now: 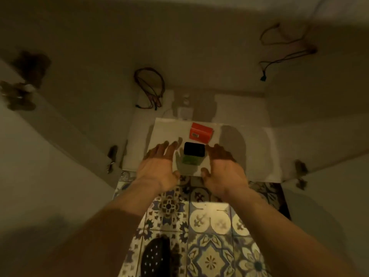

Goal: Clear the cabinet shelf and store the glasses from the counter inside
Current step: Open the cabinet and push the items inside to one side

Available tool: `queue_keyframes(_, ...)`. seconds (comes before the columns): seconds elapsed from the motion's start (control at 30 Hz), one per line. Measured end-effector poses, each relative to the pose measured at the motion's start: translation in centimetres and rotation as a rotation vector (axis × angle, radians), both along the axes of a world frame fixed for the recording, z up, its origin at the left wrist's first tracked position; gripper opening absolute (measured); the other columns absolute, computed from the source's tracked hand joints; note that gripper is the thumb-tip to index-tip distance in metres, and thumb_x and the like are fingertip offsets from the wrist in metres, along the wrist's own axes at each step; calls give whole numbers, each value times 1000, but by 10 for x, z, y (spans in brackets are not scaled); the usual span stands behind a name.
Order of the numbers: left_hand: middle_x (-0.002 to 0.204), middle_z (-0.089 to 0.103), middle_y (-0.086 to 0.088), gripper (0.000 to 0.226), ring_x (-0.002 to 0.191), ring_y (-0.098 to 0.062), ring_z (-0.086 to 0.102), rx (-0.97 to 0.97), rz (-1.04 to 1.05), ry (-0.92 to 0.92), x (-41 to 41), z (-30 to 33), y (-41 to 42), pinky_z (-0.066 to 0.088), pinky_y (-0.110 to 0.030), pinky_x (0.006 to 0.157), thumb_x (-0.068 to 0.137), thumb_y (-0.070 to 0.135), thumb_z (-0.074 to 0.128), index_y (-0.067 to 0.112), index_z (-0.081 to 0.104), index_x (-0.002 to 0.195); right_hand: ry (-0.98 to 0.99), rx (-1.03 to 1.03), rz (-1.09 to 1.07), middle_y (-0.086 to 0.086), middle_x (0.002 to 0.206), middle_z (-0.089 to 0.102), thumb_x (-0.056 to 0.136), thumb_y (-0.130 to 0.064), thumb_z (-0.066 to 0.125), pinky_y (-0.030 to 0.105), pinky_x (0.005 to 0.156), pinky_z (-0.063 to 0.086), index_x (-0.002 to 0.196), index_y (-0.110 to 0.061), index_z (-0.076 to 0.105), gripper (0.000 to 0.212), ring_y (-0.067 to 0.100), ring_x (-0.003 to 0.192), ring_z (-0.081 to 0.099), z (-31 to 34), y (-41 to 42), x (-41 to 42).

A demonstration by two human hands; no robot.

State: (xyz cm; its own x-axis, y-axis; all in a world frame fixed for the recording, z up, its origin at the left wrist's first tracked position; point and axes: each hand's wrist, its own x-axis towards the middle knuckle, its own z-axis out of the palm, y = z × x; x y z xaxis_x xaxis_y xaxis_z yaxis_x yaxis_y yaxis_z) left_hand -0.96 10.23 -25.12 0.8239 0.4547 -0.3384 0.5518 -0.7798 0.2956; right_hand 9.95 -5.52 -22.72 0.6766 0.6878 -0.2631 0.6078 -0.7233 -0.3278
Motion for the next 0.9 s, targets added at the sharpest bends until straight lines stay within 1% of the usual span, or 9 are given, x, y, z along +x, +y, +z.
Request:
queue_keyframes(0.17,165,12,-1,88,149,-25,17,16,26,11,25,-87,46,22,-40,117,90,43,63,31,6,157,45,-35,-14,4,156,31,94,-38,58,42,108,41,153,-26,25,68,28,136,40,-94,30,27)
queue_keyframes(0.33,165,12,-3,96,145,-28,25,77,-16,-24,72,-164,77,32,-40,111,86,45,68,31,4,157,-79,69,75,8,147,43,91,-37,64,45,97,49,150,-22,29,70,30,125,50,-165,53,65)
queue_keyframes(0.4,164,12,-2,103,143,-28,28,105,-57,-71,95,-190,91,36,-40,108,81,47,73,34,4,157,-105,111,77,9,144,45,88,-40,67,47,98,50,149,-22,30,74,31,126,50,-189,67,83)
queue_keyframes(0.53,161,18,0,112,138,-28,37,103,-120,-79,134,-223,116,44,-39,101,72,47,81,39,6,156,-171,87,219,5,155,30,85,-48,68,46,107,42,155,-28,19,89,30,136,40,-222,95,109)
queue_keyframes(0.6,147,38,-2,101,124,-26,50,87,-132,-42,145,-232,121,48,-36,92,72,44,81,37,21,152,-130,9,267,5,153,35,85,-41,71,49,106,44,155,-27,19,88,32,133,44,-229,104,115)
queue_keyframes(0.67,126,53,0,73,109,-24,58,135,-147,-20,150,-239,124,49,-34,85,76,41,77,36,41,139,-148,-63,326,6,139,51,83,-37,72,47,95,52,146,-24,33,76,30,118,58,-232,108,117)
queue_keyframes(0.73,120,57,-1,55,106,-24,59,143,-147,-22,149,-242,126,49,-34,86,80,36,73,32,51,130,-198,-98,364,5,125,60,83,-35,71,43,86,56,136,-23,42,63,27,104,64,-231,111,118)
queue_keyframes(0.83,118,58,-2,48,106,-27,59,144,-97,-47,135,-238,144,47,-34,86,82,32,73,28,54,126,-260,-134,414,2,111,62,84,-34,70,37,77,53,126,-21,48,49,23,94,64,-224,114,115)
queue_keyframes(0.9,116,60,-4,43,103,-27,59,183,-41,-45,125,-230,169,49,-35,84,83,29,70,27,54,123,-261,-73,437,0,106,60,84,-34,69,36,76,52,121,-21,48,45,22,92,63,-220,118,111)
